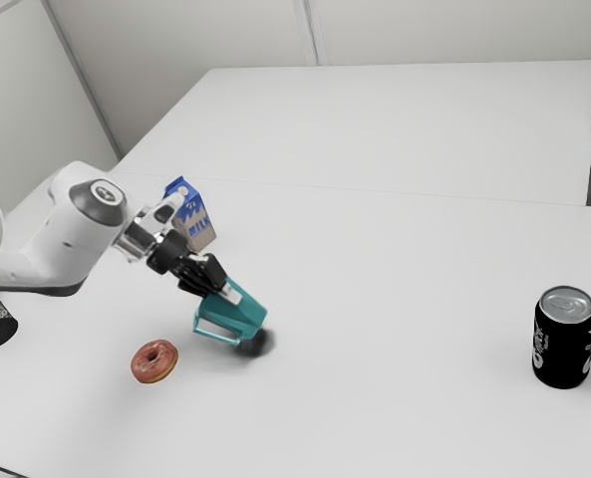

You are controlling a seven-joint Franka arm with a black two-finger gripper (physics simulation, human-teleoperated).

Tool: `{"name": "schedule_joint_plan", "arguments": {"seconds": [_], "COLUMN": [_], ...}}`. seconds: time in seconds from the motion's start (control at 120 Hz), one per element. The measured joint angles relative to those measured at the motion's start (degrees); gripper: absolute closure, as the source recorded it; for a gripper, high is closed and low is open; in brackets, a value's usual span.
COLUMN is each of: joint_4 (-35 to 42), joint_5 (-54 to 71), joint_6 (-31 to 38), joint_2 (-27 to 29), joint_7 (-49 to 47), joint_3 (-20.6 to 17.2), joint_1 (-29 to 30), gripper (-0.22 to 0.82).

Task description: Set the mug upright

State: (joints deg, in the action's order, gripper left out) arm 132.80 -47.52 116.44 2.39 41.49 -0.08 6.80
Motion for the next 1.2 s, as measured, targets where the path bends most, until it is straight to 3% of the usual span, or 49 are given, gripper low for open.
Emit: {"name": "schedule_joint_plan", "arguments": {"seconds": [0.225,0.583,0.908,1.2], "joint_4": [-7.92,-13.58,-13.61,-13.59], "joint_5": [10.85,35.73,44.91,46.17], "joint_6": [-0.07,3.16,8.60,10.67], "joint_2": [-1.92,-4.33,-6.06,-7.40], "joint_7": [-3.76,-12.17,-16.86,-19.50], "joint_3": [-3.68,-4.39,-4.34,-4.33], "joint_1": [-3.85,-13.45,-7.48,-9.34], "gripper": [0.77,0.78,0.77,0.77]}}
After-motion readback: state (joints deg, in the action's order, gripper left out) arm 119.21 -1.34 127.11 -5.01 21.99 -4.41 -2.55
